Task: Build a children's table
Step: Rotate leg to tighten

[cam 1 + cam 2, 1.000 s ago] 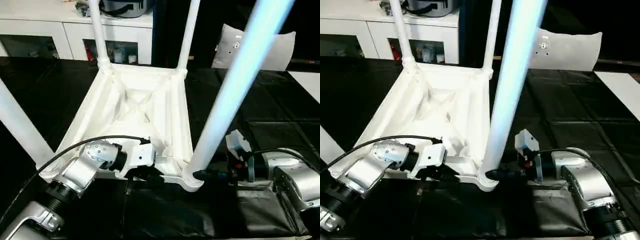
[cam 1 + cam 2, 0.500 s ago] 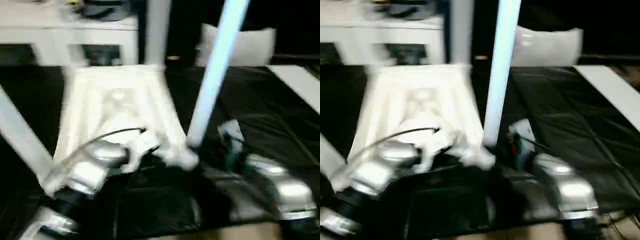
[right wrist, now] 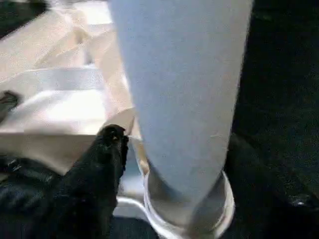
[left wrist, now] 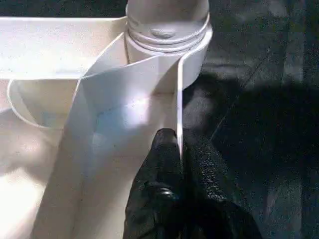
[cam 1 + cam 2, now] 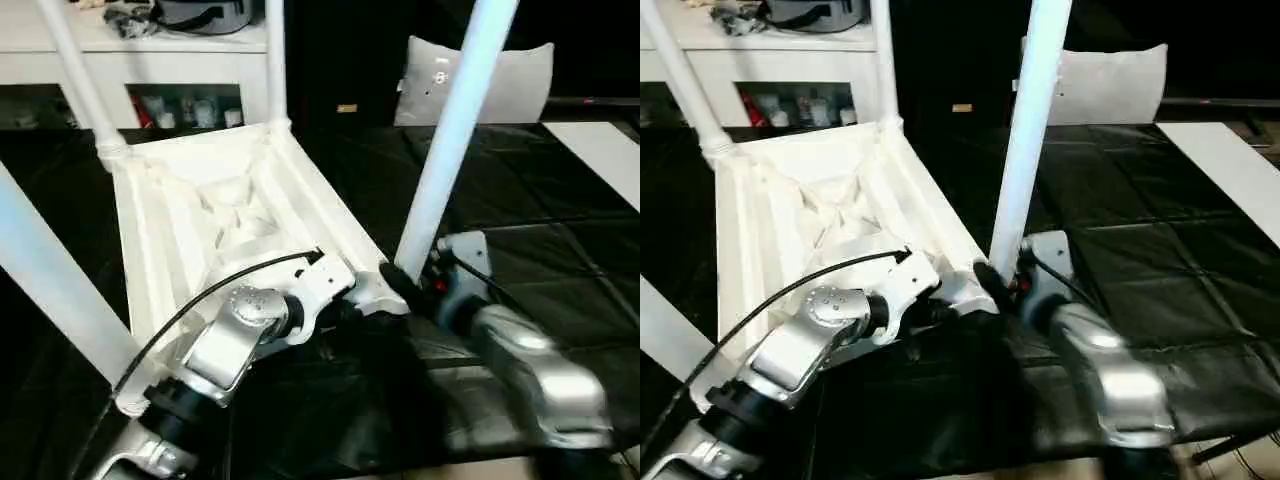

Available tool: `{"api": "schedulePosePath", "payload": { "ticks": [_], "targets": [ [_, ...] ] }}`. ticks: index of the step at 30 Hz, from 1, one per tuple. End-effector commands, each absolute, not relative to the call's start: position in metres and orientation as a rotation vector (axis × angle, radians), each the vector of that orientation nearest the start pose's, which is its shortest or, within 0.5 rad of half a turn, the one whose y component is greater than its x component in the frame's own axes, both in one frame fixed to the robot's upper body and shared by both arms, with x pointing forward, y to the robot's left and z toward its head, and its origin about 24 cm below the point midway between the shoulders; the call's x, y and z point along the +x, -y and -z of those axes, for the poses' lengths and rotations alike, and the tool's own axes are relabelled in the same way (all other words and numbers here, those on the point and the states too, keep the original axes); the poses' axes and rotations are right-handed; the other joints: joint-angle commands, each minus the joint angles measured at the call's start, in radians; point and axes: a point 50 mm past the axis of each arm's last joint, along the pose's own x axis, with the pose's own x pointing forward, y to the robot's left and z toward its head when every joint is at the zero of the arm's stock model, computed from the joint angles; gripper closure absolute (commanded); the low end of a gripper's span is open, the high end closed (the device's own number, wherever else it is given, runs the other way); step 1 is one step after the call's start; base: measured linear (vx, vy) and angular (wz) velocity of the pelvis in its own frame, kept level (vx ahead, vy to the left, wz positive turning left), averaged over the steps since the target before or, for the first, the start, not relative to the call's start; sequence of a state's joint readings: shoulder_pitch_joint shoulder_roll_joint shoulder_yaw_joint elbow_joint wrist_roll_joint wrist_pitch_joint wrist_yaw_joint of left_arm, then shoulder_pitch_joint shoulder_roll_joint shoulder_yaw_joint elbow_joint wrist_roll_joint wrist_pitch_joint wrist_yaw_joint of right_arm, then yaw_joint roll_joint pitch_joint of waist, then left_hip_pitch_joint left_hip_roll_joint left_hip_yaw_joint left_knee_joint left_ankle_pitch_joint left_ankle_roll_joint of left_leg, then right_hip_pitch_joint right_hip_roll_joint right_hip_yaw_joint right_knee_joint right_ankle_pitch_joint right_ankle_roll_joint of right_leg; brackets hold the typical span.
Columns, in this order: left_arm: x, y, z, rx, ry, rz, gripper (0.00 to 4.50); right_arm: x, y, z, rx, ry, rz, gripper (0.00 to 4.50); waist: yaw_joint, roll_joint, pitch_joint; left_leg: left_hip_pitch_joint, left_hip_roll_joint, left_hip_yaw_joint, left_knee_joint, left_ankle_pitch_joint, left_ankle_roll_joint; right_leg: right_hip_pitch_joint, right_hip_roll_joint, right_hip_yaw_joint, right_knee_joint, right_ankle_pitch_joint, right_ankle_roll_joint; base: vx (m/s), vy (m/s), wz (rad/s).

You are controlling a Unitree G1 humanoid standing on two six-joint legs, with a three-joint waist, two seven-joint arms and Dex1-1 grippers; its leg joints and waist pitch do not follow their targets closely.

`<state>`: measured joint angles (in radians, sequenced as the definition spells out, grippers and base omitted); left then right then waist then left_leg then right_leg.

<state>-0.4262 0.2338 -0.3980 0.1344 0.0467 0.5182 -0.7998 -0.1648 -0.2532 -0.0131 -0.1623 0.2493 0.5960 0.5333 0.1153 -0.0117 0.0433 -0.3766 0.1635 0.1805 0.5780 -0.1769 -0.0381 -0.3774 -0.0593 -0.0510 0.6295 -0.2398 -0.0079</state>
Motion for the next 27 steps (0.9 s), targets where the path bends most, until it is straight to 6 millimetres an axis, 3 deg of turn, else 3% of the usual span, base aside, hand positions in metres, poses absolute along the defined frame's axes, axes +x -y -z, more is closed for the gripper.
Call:
{"api": "schedulePosePath", "payload": {
  "ticks": [1,7,8,11,12,16,17,19,20,21,23,25,26,27],
  "targets": [
    [0.286,-0.067,-0.062,0.372,-0.358,1.134,4.5,0.268,0.157,-0.084,0.039,-0.227,-0.668,0.84,0.007,-0.005,-0.051,0.013,0.069,-0.032,-0.06,-0.136,0.037,0.046,-0.097,0.053,-0.08,-0.014,-0.167,0.0,0.0,0.0],
    [0.283,-0.085,-0.06,0.439,-0.351,1.227,4.5,0.256,0.187,-0.092,-0.031,-0.243,-0.84,0.56,0.013,-0.009,-0.051,0.012,0.07,-0.031,-0.056,-0.126,0.058,0.045,-0.096,0.053,-0.078,-0.013,-0.176,0.0,0.0,0.0],
    [0.282,-0.089,-0.06,0.463,-0.345,1.262,4.5,0.253,0.193,-0.092,-0.058,-0.261,-0.875,0.32,0.013,-0.014,-0.05,0.013,0.071,-0.029,-0.055,-0.128,0.064,0.045,-0.096,0.053,-0.08,-0.017,-0.18,0.0,0.0,0.0],
    [0.282,-0.095,-0.059,0.492,-0.341,1.284,4.5,0.249,0.2,-0.093,-0.089,-0.288,-0.92,0.18,0.021,-0.01,-0.052,0.015,0.073,-0.029,-0.053,-0.118,0.073,0.041,-0.096,0.051,-0.075,-0.007,-0.189,0.0,0.0,0.0],
    [0.285,-0.099,-0.059,0.512,-0.338,1.264,4.5,0.249,0.203,-0.094,-0.09,-0.286,-0.907,0.08,0.023,-0.016,-0.05,0.016,0.073,-0.027,-0.053,-0.126,0.075,0.04,-0.096,0.051,-0.078,-0.02,-0.191,0.0,0.0,0.0],
    [0.289,-0.106,-0.061,0.488,-0.314,1.203,4.5,0.254,0.208,-0.096,-0.066,-0.255,-0.838,0.08,0.027,-0.017,-0.049,0.017,0.075,-0.028,-0.055,-0.135,0.064,0.038,-0.098,0.051,-0.079,-0.069,-0.188,0.0,0.0,0.0],
    [0.287,-0.107,-0.065,0.421,-0.288,1.198,4.23,0.254,0.207,-0.096,-0.046,-0.216,-0.817,0.03,0.028,-0.017,-0.049,0.017,0.074,-0.028,-0.055,-0.14,0.056,0.037,-0.1,0.05,-0.081,-0.093,-0.187,0.0,0.0,0.0],
    [0.286,-0.107,-0.067,0.391,-0.275,1.197,4.23,0.254,0.207,-0.097,-0.034,-0.195,-0.81,0.03,0.026,-0.016,-0.05,0.013,0.072,-0.028,-0.054,-0.142,0.049,0.039,-0.102,0.049,-0.079,-0.105,-0.191,0.0,0.0,0.0],
    [0.285,-0.107,-0.068,0.375,-0.267,1.198,3.88,0.254,0.207,-0.097,-0.026,-0.183,-0.808,0.0,0.026,-0.014,-0.051,0.016,0.075,-0.027,-0.055,-0.148,0.048,0.035,-0.101,0.05,-0.081,-0.102,-0.196,0.0,0.0,0.0],
    [0.285,-0.107,-0.068,0.375,-0.267,1.198,3.88,0.254,0.207,-0.097,-0.026,-0.183,-0.808,0.0,0.026,-0.014,-0.05,0.017,0.076,-0.028,-0.055,-0.15,0.048,0.034,-0.099,0.049,-0.08,-0.095,-0.198,0.0,0.0,0.0],
    [0.281,-0.107,-0.078,0.294,-0.183,1.107,3.86,0.249,0.2,-0.097,0.023,-0.158,-0.781,0.0,0.025,-0.013,-0.049,0.016,0.078,-0.029,-0.057,-0.152,0.047,0.035,-0.099,0.049,-0.077,-0.081,-0.202,0.0,0.0,0.0],
    [0.278,-0.114,-0.086,0.209,-0.126,0.891,3.57,0.241,0.188,-0.1,0.09,-0.095,-0.718,0.0,0.024,-0.016,-0.05,0.014,0.081,-0.029,-0.057,-0.153,0.054,0.035,-0.1,0.049,-0.076,-0.053,-0.208,0.0,0.0,0.0],
    [0.278,-0.114,-0.086,0.208,-0.126,0.89,3.57,0.241,0.188,-0.1,0.09,-0.095,-0.717,0.0,0.024,-0.019,-0.05,0.013,0.079,-0.029,-0.055,-0.144,0.059,0.035,-0.097,0.049,-0.076,-0.046,-0.203,0.0,0.0,0.0],
    [0.274,-0.12,-0.09,0.149,-0.11,0.767,3.57,0.234,0.181,-0.1,0.104,-0.076,-0.678,0.0,0.024,-0.023,-0.049,0.013,0.075,-0.028,-0.056,-0.145,0.061,0.034,-0.094,0.048,-0.08,-0.073,-0.189,0.0,0.0,0.0]
  ]
}}
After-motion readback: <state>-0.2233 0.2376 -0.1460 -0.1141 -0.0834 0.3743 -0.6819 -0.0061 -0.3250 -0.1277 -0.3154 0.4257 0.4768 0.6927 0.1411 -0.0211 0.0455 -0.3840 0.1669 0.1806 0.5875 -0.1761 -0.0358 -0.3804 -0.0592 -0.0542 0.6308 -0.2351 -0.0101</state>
